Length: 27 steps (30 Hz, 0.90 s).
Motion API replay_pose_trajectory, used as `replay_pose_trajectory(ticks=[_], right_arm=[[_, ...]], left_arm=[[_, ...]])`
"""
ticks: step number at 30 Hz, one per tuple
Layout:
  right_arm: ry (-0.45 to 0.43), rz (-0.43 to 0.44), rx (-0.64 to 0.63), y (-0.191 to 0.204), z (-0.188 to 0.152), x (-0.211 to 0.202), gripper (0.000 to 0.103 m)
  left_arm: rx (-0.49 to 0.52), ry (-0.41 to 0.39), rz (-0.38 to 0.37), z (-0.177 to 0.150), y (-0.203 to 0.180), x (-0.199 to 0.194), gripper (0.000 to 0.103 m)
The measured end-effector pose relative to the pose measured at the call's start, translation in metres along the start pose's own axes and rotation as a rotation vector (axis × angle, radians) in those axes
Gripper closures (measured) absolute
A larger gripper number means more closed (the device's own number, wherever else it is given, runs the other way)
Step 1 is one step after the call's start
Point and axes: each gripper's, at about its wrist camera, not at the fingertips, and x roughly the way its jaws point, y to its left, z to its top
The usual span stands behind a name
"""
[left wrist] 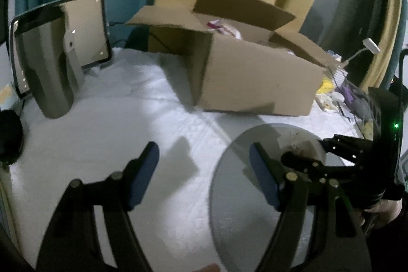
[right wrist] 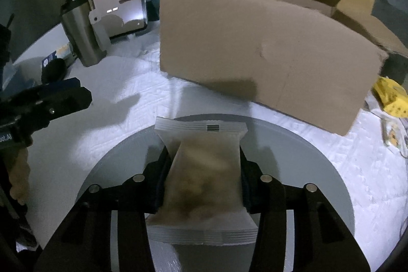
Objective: Organize snacks
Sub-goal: 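Carry the pastry bag with the right gripper over the box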
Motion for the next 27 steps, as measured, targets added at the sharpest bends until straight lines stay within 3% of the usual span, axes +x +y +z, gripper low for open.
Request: replay_pose_trajectory(ticks=[12, 27], right_arm=[[-0.099, -0.04, 0.043, -0.032, 0.004, -0.053, 0.055], [-0.198, -0.075, 0.052, -0.074, 0.048, -0.086, 0.055]], left_arm=[[0.083, -0.036, -0.02, 0.024, -0.045, -0.013, 0.028], [0.14, -0.098, -0.033, 0.075, -0.077, -0.008, 0.028]])
